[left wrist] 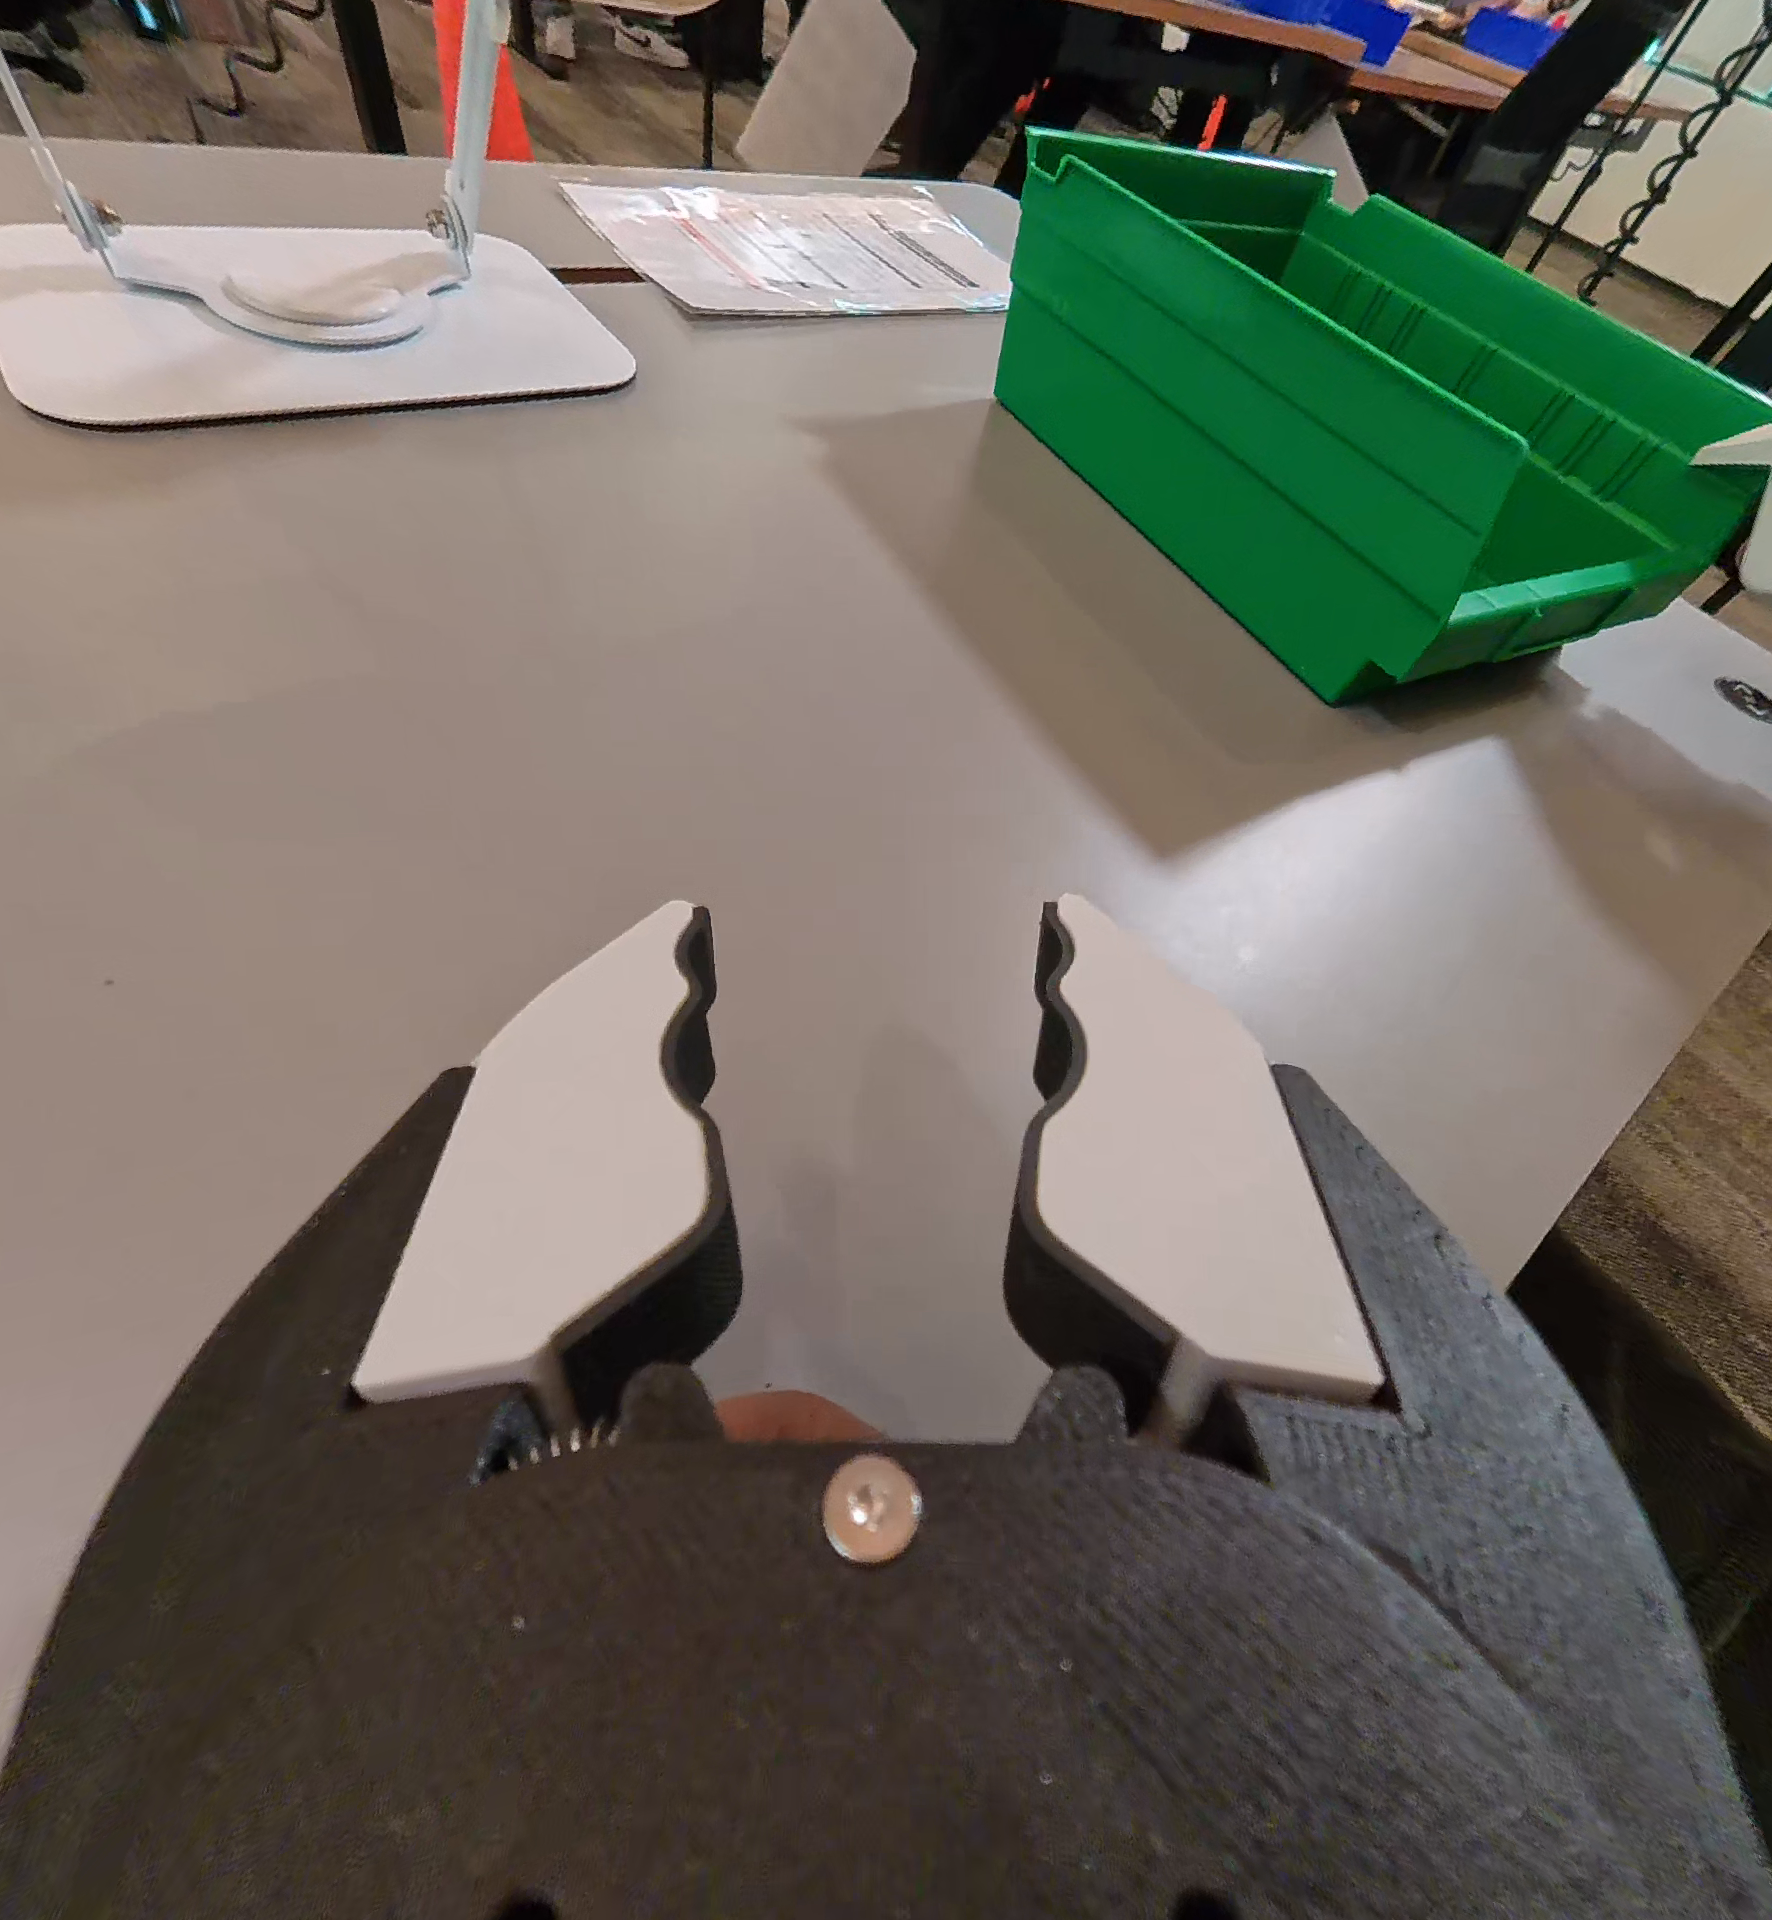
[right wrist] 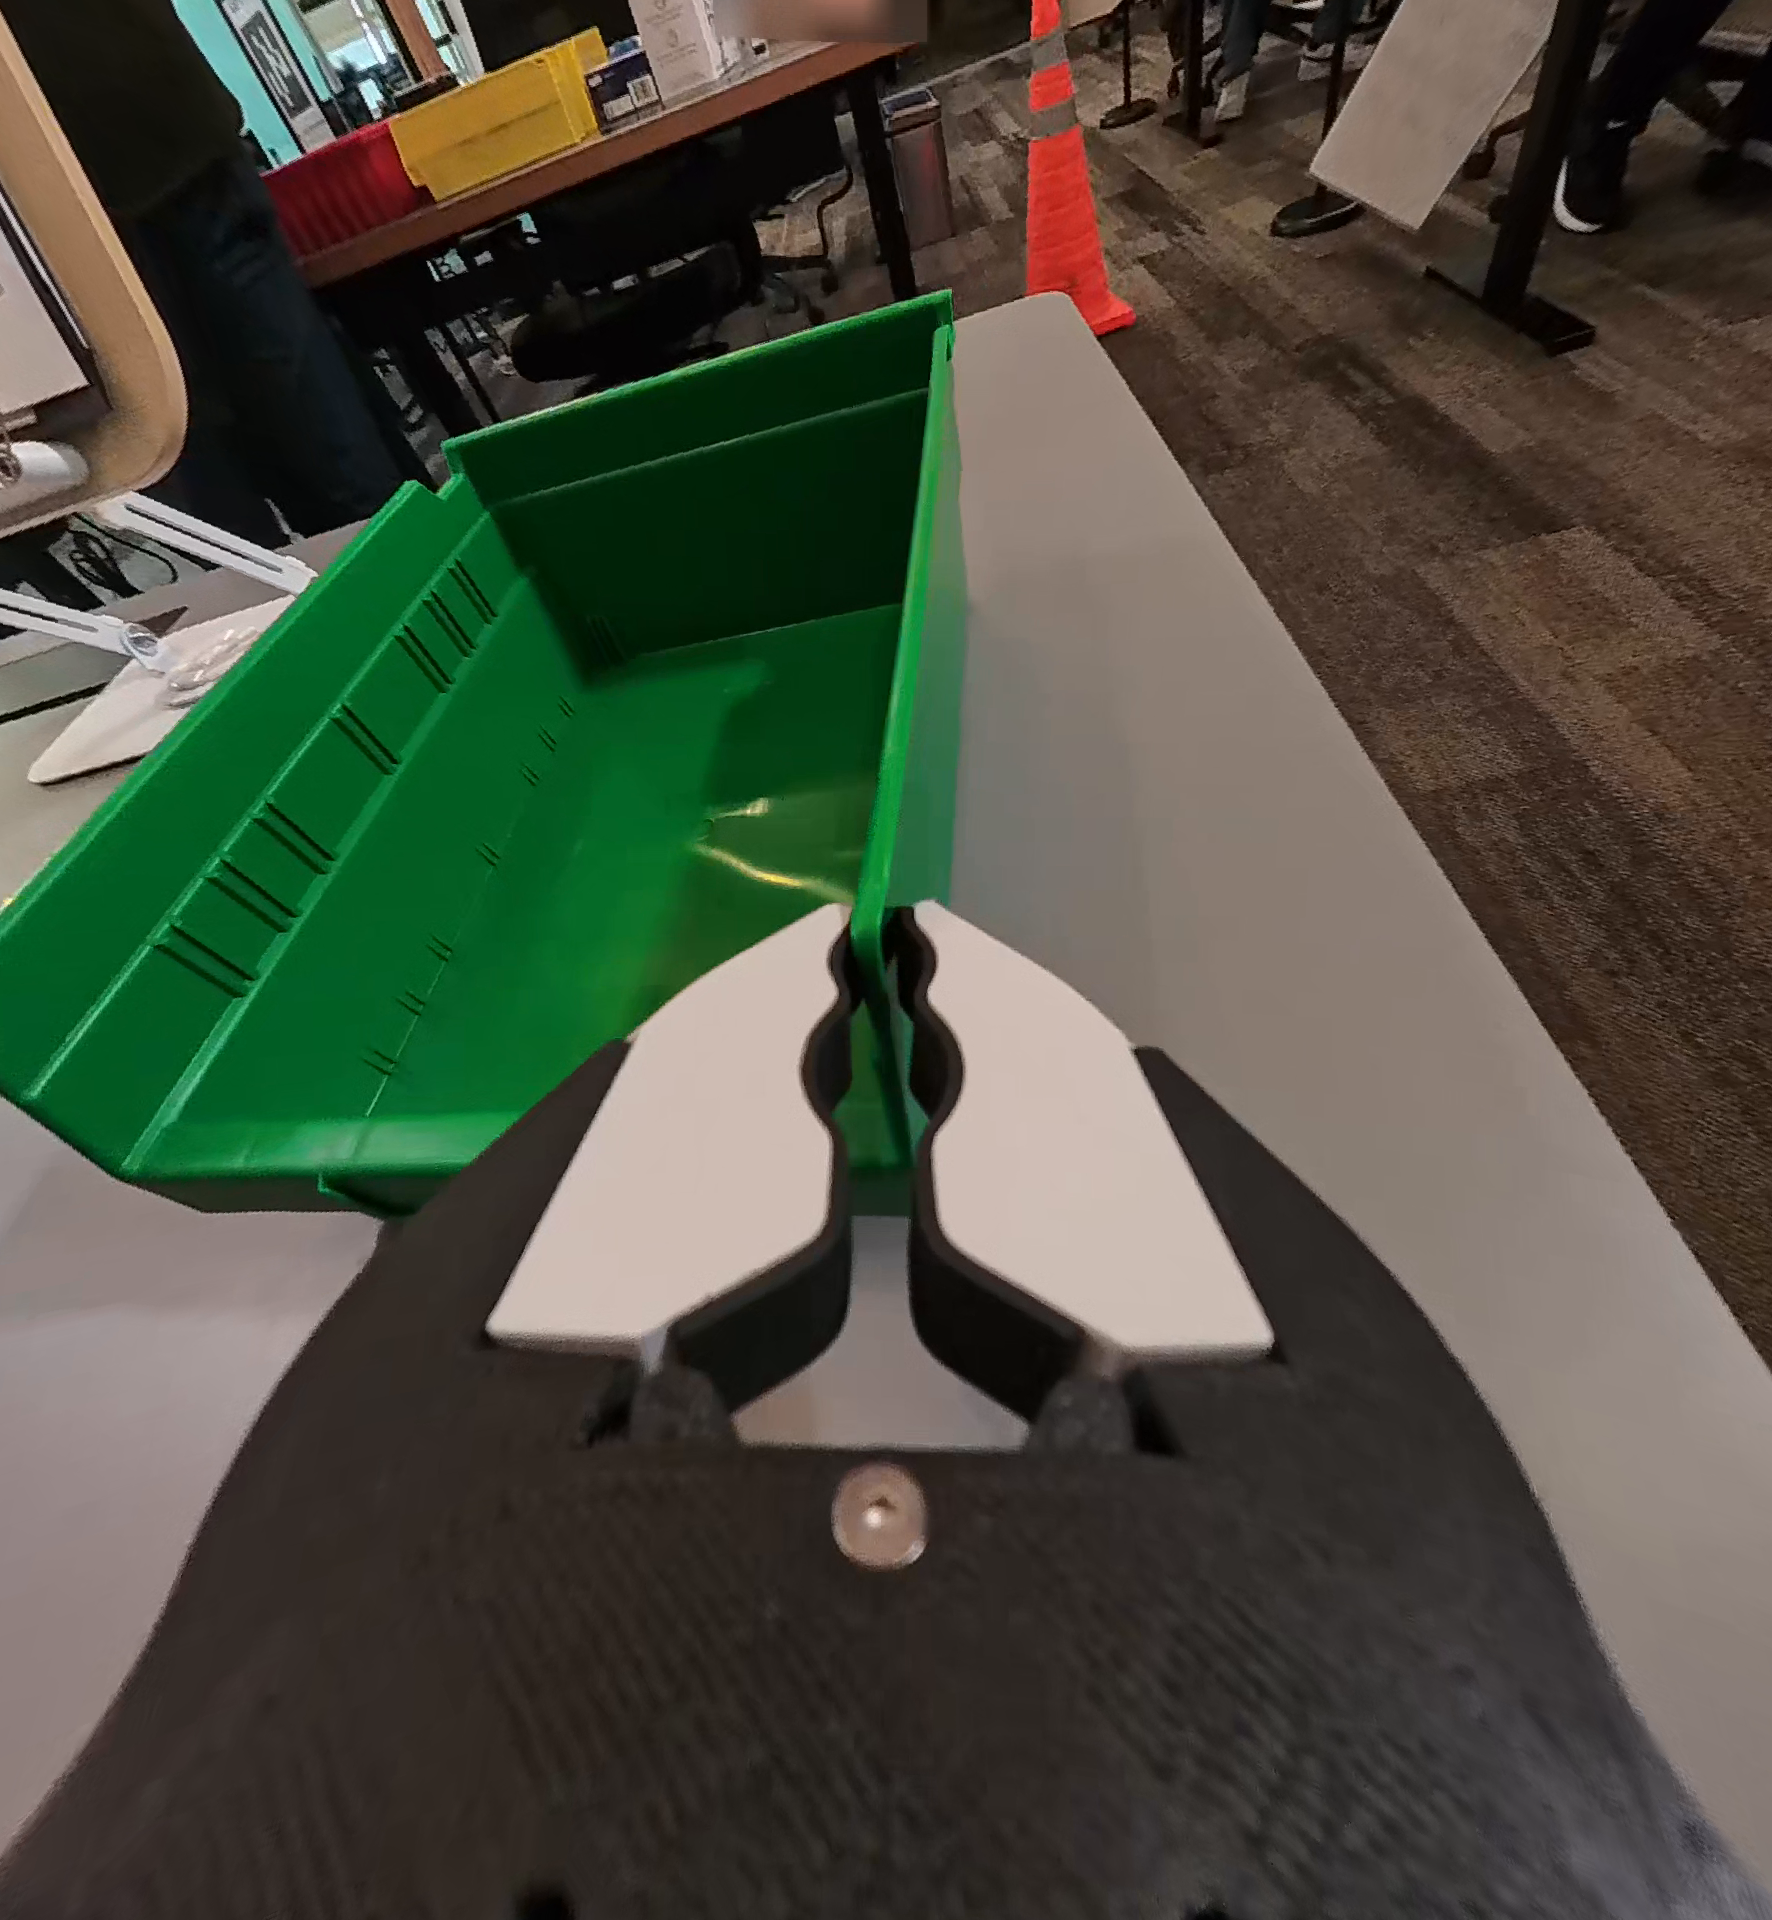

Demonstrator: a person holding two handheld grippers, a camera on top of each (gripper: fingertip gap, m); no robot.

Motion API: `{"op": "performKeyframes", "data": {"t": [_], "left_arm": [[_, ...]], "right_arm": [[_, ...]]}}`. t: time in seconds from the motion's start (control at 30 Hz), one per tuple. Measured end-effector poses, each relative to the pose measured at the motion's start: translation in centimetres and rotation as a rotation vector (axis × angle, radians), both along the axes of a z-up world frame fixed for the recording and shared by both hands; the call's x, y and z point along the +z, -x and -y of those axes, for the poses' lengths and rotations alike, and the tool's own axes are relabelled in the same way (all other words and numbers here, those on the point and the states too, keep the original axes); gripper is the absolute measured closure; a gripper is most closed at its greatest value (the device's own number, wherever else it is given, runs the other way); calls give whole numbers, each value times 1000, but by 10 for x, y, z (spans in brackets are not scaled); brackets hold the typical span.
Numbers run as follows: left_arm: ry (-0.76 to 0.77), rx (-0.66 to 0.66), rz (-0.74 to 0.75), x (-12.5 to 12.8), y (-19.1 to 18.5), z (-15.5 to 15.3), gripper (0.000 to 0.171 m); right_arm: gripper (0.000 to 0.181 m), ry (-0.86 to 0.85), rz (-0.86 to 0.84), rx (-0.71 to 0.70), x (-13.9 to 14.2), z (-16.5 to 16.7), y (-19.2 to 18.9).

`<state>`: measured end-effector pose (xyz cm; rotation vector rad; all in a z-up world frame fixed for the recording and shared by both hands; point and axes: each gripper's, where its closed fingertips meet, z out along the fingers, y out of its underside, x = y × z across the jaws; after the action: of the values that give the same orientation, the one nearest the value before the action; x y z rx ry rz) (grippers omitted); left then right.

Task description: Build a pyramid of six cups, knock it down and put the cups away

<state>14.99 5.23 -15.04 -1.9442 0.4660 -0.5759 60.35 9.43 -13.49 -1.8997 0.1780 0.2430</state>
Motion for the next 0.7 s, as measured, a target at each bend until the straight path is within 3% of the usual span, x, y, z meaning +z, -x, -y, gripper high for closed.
{"op": "performKeyframes", "data": {"t": [0.37, 0.7], "left_arm": [[27, 0, 54, 1, 1, -1, 118], [4, 22, 100, 10, 5, -3, 124]], "right_arm": [[175, -34, 20, 68, 0, 3, 0], [177, -29, 73, 48, 1, 6, -8]]}}
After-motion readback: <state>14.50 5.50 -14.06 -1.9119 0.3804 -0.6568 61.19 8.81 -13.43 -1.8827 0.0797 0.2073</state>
